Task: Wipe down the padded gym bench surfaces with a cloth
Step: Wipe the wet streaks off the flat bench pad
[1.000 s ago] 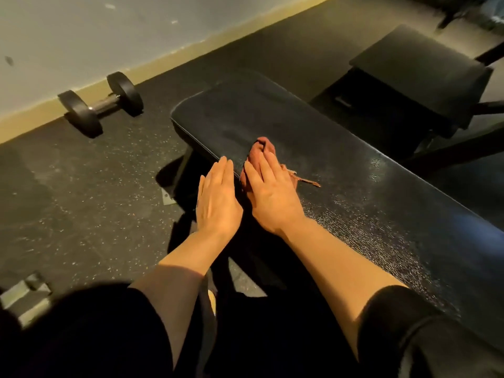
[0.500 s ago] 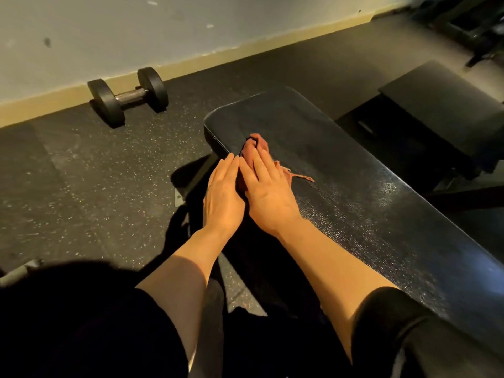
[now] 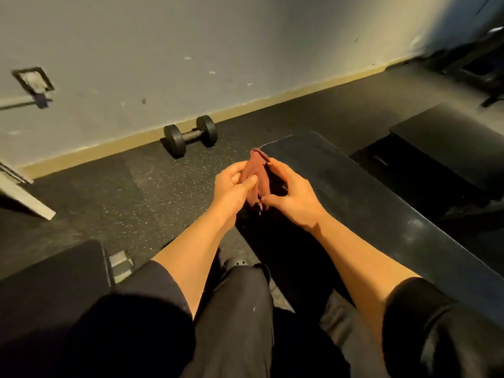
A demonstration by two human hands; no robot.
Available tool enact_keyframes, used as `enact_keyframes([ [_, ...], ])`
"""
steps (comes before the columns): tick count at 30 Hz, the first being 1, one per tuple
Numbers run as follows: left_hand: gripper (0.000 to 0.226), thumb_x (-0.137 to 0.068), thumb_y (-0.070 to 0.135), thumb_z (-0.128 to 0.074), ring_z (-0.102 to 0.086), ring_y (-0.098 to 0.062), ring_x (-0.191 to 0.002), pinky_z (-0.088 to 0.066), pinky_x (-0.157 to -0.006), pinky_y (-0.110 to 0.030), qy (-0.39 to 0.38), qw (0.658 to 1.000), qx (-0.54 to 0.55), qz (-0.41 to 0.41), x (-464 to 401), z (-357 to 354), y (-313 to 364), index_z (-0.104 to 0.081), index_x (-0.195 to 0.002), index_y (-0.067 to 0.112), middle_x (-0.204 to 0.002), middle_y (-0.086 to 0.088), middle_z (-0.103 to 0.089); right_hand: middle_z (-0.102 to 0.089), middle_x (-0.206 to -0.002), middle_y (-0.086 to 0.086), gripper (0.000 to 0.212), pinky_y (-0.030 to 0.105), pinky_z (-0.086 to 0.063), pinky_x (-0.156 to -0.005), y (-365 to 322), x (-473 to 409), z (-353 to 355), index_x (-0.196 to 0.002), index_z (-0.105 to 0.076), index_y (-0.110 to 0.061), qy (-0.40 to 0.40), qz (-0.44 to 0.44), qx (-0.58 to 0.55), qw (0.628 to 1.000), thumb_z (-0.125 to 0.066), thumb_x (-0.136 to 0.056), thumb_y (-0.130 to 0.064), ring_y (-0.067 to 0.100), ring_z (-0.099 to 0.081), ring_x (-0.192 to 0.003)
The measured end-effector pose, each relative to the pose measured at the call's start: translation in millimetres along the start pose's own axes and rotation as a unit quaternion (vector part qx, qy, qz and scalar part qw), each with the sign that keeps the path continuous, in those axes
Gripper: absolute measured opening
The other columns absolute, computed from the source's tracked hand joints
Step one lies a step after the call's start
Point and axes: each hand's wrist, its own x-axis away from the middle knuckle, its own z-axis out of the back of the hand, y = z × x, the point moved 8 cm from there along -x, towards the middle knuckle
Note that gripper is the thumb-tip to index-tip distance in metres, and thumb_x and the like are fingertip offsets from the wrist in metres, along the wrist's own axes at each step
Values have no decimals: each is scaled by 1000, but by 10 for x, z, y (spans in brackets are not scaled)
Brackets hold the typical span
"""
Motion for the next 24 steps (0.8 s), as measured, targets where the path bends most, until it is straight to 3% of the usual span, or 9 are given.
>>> enact_keyframes([
  [3, 25, -86, -2, -64, -68, -3, -75, -54, -65, -21, -17, 998, -37, -43, 293, 153, 567, -62, -101, 18, -88, 6, -71, -53, -137, 0, 80, 39, -45, -103, -500, 148, 257, -146, -33, -23, 58, -9, -13, 998, -74, -78, -21, 16, -53, -123],
  [6, 20, -83, 0, -68, -65, -1, -65, -54, -59, -20, -29, 995, -50, -79, 508, 259, 1008, -58, -89, 16, -80, 3, -67, -58, -126, 1, 72, 39, -50, -96, -932, 190, 465, -142, -38, -17, 130, -12, -10, 991, -74, -79, -20, 17, -58, -112],
  [9, 23, -80, -2, -71, -62, -2, -66, -50, -63, -14, -29, 990, -71, -117, 513, 314, 1241, -55, -84, 14, -82, 2, -62, -68, -103, -1, 27, 34, -53, -88, -1210, 96, 546, -109, -68, -12, 141, 24, 8, 990, -70, -82, -16, 10, -62, -92],
  [11, 24, -81, 0, -71, -65, -14, -74, -53, -67, -22, -36, 988, -92, -120, 375, 308, 1232, -53, -81, 16, -90, 2, -62, -68, -92, -3, 10, 29, -51, -78, -1166, -81, 504, -93, -71, -12, 133, 28, 5, 991, -67, -85, -14, 6, -59, -78],
  [13, 26, -82, -1, -69, -67, -19, -78, -55, -68, -28, -49, 987, -110, -110, 143, 277, 1145, -50, -78, 17, -95, -1, -65, -64, -105, -4, 22, 27, -49, -81, -1010, -357, 402, -108, -65, -14, 113, 22, -33, 993, -66, -86, -13, 7, -59, -87],
  [15, 27, -82, -3, -68, -66, -17, -83, -54, -72, -25, -53, 985, -125, -106, -168, 261, 1048, -49, -79, 15, -96, -3, -65, -62, -117, -4, 37, 26, -49, -90, -835, -701, 281, -122, -58, -16, 79, 29, -77, 993, -65, -87, -9, 9, -59, -103],
  [17, 26, -81, -5, -68, -65, -10, -87, -51, -75, -19, -38, 985, -137, -97, -481, 271, 982, -51, -79, 15, -97, 1, -64, -68, -107, -5, 28, 27, -52, -89, -676, -1055, 204, -114, -66, -17, 45, 35, -92, 994, -65, -87, -9, 8, -63, -100],
  [20, 29, -77, -6, -72, -65, 5, -76, -48, -68, -10, -26, 983, -165, -80, -853, 251, 1033, -55, -76, 18, -90, 8, -62, -70, -88, -3, 8, 24, -53, -77, -533, -1469, 259, -93, -71, -15, 28, 15, -91, 995, -66, -87, -11, 9, -65, -83],
  [24, 15, -77, 7, -77, -68, -9, -72, -56, -70, -24, 40, 978, -187, -80, -1115, 459, 1486, -65, -74, 15, -81, 1, -68, -68, -85, 3, 5, 31, -54, -74, -741, -1836, 398, -87, -64, -10, 7, -10, -72, 997, -61, -89, -7, 15, -65, -80],
])
